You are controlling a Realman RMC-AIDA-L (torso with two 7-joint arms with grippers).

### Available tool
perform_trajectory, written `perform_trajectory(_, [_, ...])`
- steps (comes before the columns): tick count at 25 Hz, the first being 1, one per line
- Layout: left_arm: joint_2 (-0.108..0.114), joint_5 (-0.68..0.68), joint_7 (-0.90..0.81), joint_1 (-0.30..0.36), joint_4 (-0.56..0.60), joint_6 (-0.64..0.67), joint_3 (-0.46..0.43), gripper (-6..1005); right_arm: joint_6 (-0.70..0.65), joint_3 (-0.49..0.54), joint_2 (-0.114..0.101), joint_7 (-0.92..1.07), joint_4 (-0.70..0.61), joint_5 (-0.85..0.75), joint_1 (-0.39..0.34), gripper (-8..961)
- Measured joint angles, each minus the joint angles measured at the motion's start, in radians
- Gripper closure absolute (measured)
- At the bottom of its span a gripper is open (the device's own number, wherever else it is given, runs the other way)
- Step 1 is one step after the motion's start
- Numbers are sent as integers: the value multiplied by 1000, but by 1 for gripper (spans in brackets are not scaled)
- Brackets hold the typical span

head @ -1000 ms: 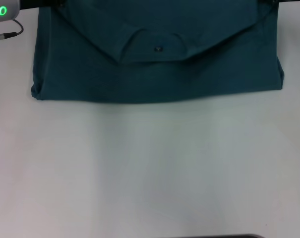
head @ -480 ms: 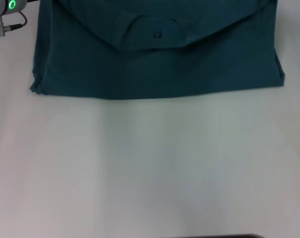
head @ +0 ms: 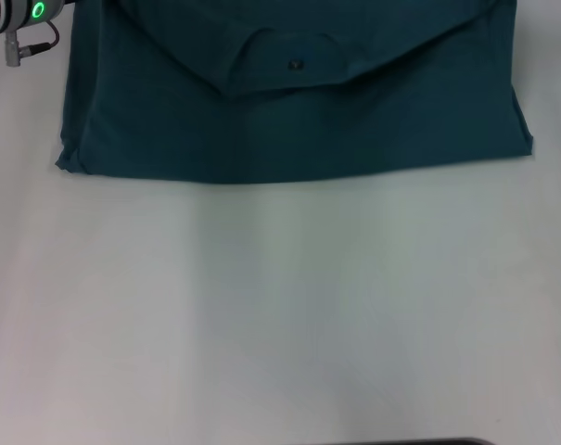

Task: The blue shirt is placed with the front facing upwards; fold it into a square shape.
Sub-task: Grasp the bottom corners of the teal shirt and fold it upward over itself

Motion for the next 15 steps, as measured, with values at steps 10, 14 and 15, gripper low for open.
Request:
perform_trajectory(10, [24,-7,-50,-1,5,28,-13,921,2,-23,0,6,13,-2,-6,897])
perform_trajectory(14, [33,-2,-64,-3,5,35,-8,920,1,-36,-5,-1,15,-2,-5,801])
perform_trajectory(15, [33,-2,-64,-3,5,35,-8,919,3,-42,-6,-2,16,-5,-3,760])
